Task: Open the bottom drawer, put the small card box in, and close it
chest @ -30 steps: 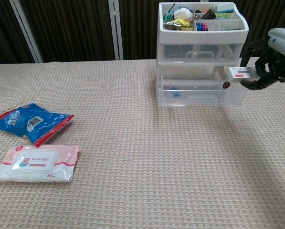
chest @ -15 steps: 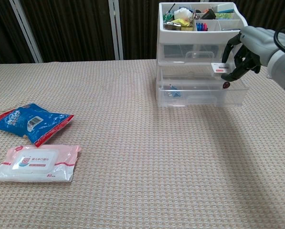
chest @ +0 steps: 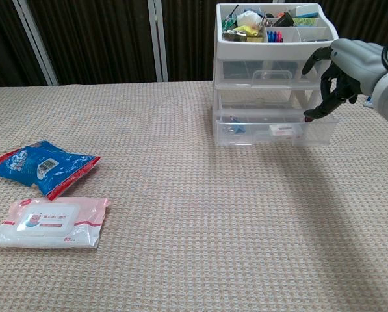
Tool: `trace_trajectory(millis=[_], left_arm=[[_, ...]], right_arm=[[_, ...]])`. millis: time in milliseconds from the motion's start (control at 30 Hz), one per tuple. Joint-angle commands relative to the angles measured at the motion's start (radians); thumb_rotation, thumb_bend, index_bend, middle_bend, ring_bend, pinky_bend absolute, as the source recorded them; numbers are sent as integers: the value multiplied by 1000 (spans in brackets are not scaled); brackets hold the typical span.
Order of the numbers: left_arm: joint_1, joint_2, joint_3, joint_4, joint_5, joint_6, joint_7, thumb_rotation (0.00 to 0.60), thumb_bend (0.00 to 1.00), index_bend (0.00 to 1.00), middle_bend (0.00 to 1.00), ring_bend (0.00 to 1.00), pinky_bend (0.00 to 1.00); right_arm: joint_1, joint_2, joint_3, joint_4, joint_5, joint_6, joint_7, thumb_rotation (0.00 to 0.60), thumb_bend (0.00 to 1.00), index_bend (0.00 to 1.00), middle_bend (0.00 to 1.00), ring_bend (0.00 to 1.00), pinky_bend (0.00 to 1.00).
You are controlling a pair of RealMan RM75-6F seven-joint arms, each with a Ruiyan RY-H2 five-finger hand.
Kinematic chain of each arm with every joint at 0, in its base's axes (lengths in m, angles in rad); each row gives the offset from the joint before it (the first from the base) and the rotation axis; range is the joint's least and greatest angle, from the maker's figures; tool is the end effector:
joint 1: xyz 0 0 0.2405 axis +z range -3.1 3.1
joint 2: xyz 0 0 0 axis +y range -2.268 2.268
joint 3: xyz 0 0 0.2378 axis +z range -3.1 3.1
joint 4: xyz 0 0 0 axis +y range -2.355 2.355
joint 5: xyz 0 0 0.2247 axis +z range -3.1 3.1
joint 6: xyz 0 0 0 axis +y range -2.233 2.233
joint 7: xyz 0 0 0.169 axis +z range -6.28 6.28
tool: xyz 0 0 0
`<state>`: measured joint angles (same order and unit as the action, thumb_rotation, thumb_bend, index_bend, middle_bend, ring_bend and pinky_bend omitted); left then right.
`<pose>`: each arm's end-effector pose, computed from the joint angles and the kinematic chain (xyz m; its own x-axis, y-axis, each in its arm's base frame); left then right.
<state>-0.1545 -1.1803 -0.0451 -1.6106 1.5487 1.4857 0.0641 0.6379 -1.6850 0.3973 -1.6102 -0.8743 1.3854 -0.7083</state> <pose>-0.2714 0.2234 0.1150 0.4026 -0.0210 0.9151 0.9073 -0.1234 -0.4020 -0.1195 -0.3600 0.0133 0.3325 0.0112 0.9430 -0.9421 0.0505 0.3316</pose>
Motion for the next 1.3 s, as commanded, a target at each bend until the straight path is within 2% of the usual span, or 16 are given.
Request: trace_trajectory(millis=[33, 67, 100, 200, 267, 333, 433, 533, 667, 867, 1300], left_arm=[[0, -1, -1, 1, -1, 0, 2, 600, 101, 73, 0, 0, 0], [0, -1, -1, 1, -1, 0, 2, 600, 101, 73, 0, 0, 0], [0, -1, -1, 1, -1, 0, 2, 600, 101, 73, 0, 0, 0], [0, -3, -2, 3, -4, 0, 5, 600, 100, 73, 0, 0, 0], [-1, -4, -4, 4, -10, -3, 7, 600, 101, 73, 0, 0, 0], [-1, -5, -7, 4, -17, -5, 10, 600, 101, 73, 0, 0, 0], [-1, -8, -8, 3, -17, -3, 14, 600, 101, 73, 0, 0, 0], [0, -13, -9, 6, -14, 3, 20, 600, 102, 73, 0, 0, 0], [1, -15, -11, 8, -14, 6, 22, 600, 102, 73, 0, 0, 0], [1, -16, -12, 11, -13, 10, 16, 600, 102, 73, 0, 0, 0], [0, -11, -13, 10, -12, 8, -2, 600, 103, 73, 0, 0, 0]], right_arm=[[-46, 57, -71, -53, -96, 27, 39, 600, 99, 270, 486, 494, 517], [-64, 82, -106, -64, -152, 40, 57, 600, 99, 272, 455, 463, 495], [-70, 89, -117, -67, -171, 45, 64, 600, 99, 275, 415, 416, 443], [-119, 149, -227, -66, -340, 88, 118, 600, 100, 277, 334, 309, 335], [-152, 183, -303, -31, -458, 117, 169, 600, 102, 276, 258, 211, 266], [-174, 204, -367, 17, -548, 132, 185, 600, 102, 261, 159, 84, 143], [-191, 215, -424, 77, -634, 146, 170, 600, 102, 168, 43, 7, 34], [-216, 201, -488, 164, -704, 142, 48, 600, 102, 77, 0, 0, 0], [-239, 148, -519, 237, -744, 136, -65, 600, 103, 42, 0, 0, 0], [-250, 55, -529, 320, -788, 122, -172, 600, 134, 41, 0, 0, 0], [-243, -113, -455, 489, -744, 13, -285, 600, 148, 48, 0, 0, 0]])
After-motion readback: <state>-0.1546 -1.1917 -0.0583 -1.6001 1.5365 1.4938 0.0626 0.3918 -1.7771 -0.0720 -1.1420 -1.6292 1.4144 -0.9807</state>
